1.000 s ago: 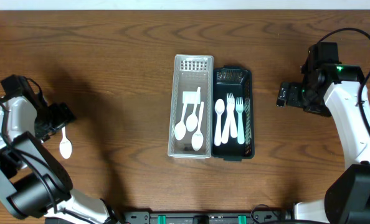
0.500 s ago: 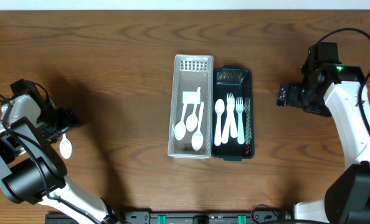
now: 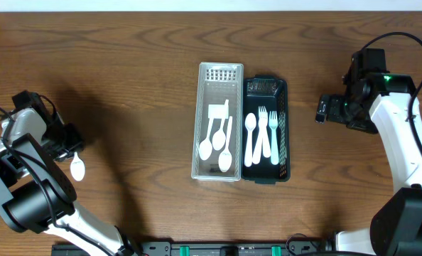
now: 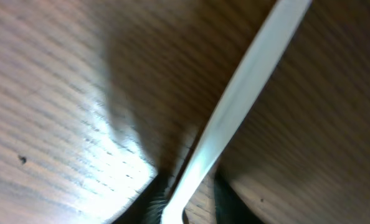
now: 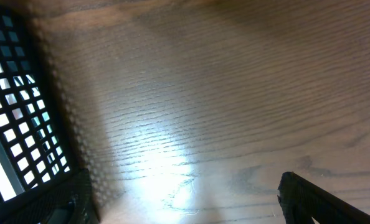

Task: Pack container
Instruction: 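Reach the left gripper to the last white spoon and grasp it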

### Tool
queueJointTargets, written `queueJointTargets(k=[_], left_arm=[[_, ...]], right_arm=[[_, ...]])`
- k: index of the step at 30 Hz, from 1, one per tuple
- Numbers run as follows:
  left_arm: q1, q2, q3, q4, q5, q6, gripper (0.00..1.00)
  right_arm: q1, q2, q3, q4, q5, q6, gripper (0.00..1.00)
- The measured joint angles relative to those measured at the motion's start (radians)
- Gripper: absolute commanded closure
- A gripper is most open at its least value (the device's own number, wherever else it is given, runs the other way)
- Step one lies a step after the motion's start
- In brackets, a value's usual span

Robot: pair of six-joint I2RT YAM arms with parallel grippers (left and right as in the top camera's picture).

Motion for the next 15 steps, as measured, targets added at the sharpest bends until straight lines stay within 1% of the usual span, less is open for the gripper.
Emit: queueJointTargets(k=[3, 15], left_arm=[[0.000, 0.000, 0.000, 0.000, 0.008, -0.003, 0.94], [0.000, 0.000, 0.000, 0.000, 0.013, -0.002, 0.94]], right_arm=[[0.000, 0.000, 0.000, 0.000, 0.000, -0.003, 0.01], [0.000, 0.000, 0.000, 0.000, 0.000, -0.009, 0.01]])
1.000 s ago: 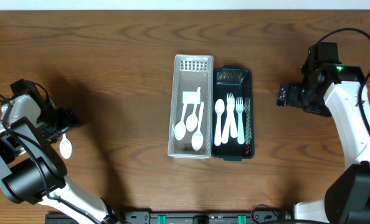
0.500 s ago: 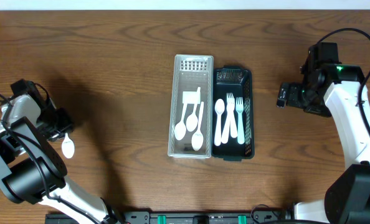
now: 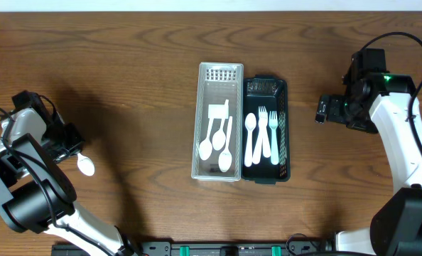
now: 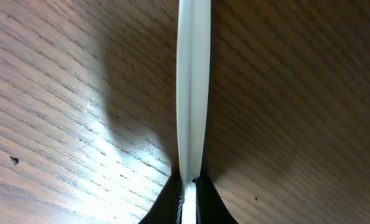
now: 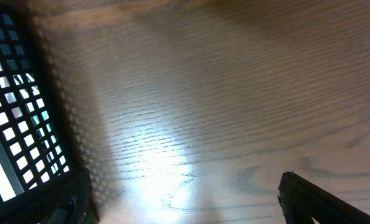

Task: Pack container
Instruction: 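Reach the left gripper to the last white spoon and grasp it, then place the last spoon into the white basket and release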

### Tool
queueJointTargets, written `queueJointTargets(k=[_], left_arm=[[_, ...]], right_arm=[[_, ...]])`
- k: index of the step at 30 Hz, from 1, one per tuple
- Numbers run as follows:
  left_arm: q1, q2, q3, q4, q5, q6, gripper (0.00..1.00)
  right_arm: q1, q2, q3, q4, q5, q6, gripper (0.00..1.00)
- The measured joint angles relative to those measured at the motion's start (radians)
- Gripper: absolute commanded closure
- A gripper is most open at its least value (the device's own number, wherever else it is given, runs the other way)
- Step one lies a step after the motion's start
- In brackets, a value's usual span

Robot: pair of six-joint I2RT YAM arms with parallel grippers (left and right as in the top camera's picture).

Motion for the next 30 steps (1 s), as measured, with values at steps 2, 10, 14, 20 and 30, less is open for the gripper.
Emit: queueJointTargets(k=[2, 10, 14, 20, 30], left_arm=[[0.000, 0.000, 0.000, 0.000, 0.000, 0.000, 0.94], [-0.013, 0.000, 0.020, -0.088, 0.057, -0.028, 0.94], [-0.095, -0.042, 0.056, -0.153, 0.081, -0.030, 0.94], [-0.338, -0.300, 0.109, -0.154, 0.094, -0.026, 0.94], [-0.863, -0.552, 0.145, -0.114, 0.114, -0.025, 0.94]], right_arm=[[0.000, 0.000, 0.000, 0.000, 0.000, -0.001, 0.01], [0.000, 0.000, 0.000, 0.000, 0.000, -0.002, 0.01], [0.000, 0.000, 0.000, -0.003, 0.000, -0.002, 0.01], [0.000, 0.000, 0.000, -0.003, 0.000, -0.002, 0.01], [0.000, 0.000, 0.000, 0.000, 0.000, -0.004, 0.01]])
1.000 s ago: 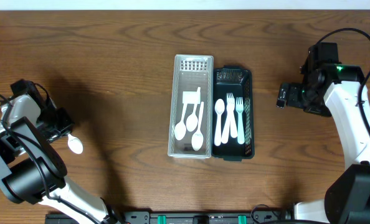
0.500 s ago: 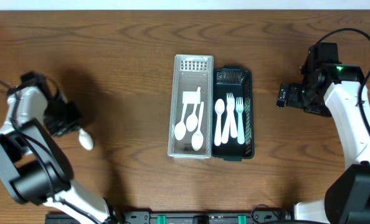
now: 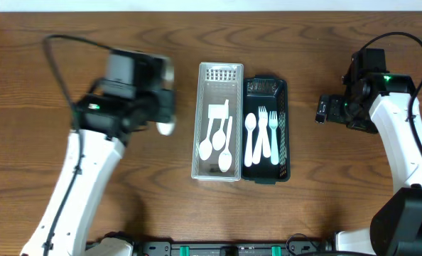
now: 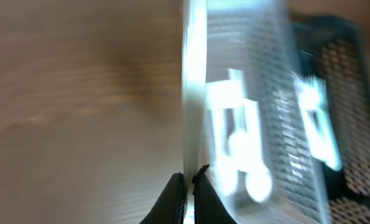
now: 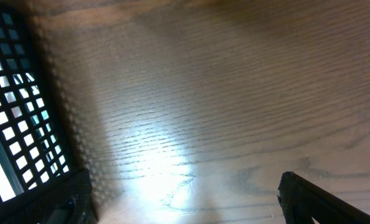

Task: Pack container
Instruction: 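Place the last spoon into the white basket and release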

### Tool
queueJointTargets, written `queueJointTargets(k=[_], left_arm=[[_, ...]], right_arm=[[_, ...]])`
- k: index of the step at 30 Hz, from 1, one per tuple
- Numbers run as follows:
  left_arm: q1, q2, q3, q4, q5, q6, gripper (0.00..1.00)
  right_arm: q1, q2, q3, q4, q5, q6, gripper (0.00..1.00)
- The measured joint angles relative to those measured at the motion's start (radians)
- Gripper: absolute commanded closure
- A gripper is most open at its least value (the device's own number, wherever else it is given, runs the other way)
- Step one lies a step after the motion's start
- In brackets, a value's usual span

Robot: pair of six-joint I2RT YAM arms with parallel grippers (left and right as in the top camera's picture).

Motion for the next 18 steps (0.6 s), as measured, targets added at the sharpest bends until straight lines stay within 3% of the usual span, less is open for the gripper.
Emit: queueJointTargets(k=[7, 18], left_arm=[[-0.195, 0.132, 0.000, 0.073, -0.005, 0.000, 0.94], [-0.242, 0.437, -0.002, 0.116, -0.009, 0.000, 0.94]], right_arm=[[0.000, 0.000, 0.000, 0.000, 0.000, 0.000, 0.01], [0.000, 0.000, 0.000, -0.003, 0.000, 0.000, 0.01]])
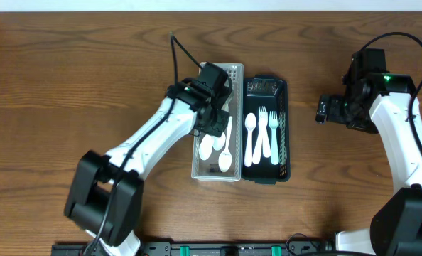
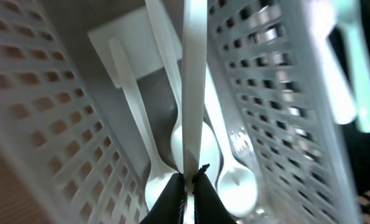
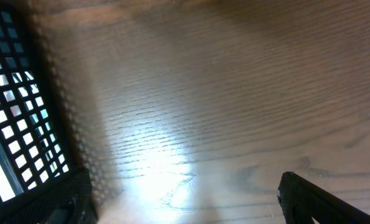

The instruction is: Pack container

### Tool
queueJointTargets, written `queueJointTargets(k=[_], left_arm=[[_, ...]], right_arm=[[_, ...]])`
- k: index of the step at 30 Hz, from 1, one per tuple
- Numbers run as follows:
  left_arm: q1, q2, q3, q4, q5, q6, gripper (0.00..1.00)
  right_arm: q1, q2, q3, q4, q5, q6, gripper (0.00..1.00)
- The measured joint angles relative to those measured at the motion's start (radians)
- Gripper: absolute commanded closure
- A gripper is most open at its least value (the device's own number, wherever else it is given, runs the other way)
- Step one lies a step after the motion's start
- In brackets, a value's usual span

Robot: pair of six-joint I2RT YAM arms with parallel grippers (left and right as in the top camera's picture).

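A clear perforated container [image 1: 234, 73] stands mid-table with white spoons [image 1: 226, 158] in it. A black mesh container [image 1: 283, 92] beside it on the right holds a spoon and forks [image 1: 263, 135]. My left gripper [image 1: 212, 122] is over the clear container, shut on a white plastic spoon [image 2: 194, 81] whose handle points into the bin above the lying spoons [image 2: 238, 180]. My right gripper [image 3: 184, 198] hovers open over bare wood, right of the black container [image 3: 14, 112].
The brown wooden table [image 1: 90, 71] stretches on both sides of the containers. The right arm [image 1: 399, 135] stands at the right edge. A cable loops above the left arm near the clear bin's top left.
My left gripper has moved right with the spoon, from beside the clear container's left wall to above its inside. The right arm has not moved.
My left gripper was at the far left edge of the table with a white spoon between its fingers, then shut on the handle. Later it held the spoon beside the clear container. Now the spoon hangs over that container. The right gripper stayed open throughout.
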Motion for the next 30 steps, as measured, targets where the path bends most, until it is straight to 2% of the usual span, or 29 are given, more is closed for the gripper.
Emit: queueJointTargets(k=[2, 5, 7, 10, 12, 15, 21, 25, 30], left_arm=[[0.000, 0.003, 0.000, 0.006, 0.000, 0.000, 0.92], [0.000, -0.001, 0.000, 0.026, 0.000, 0.004, 0.57], [0.000, -0.005, 0.000, 0.030, 0.000, 0.002, 0.48], [0.000, -0.028, 0.000, 0.031, -0.001, 0.003, 0.24], [0.000, -0.055, 0.002, 0.025, -0.001, 0.005, 0.17], [0.000, -0.122, 0.013, 0.001, -0.026, 0.012, 0.02], [0.039, -0.298, 0.040, -0.018, -0.189, 0.007, 0.02], [0.171, -0.350, 0.052, 0.018, -0.248, 0.007, 0.02], [0.353, -0.319, 0.053, 0.079, -0.283, 0.007, 0.02]], right_arm=[[0.000, 0.000, 0.000, 0.000, 0.000, 0.000, 0.01], [0.000, 0.000, 0.000, 0.000, 0.000, 0.000, 0.01], [0.000, 0.000, 0.000, 0.000, 0.000, 0.000, 0.01], [0.000, 0.000, 0.000, -0.005, 0.000, 0.000, 0.01], [0.000, 0.000, 0.000, -0.008, 0.000, 0.000, 0.01], [0.000, 0.000, 0.000, -0.008, 0.000, 0.000, 0.01], [0.000, 0.000, 0.000, 0.092, -0.001, -0.004, 0.01], [0.012, 0.000, -0.001, 0.262, 0.000, -0.012, 0.01], [0.053, 0.000, -0.001, 0.486, 0.008, -0.039, 0.01]])
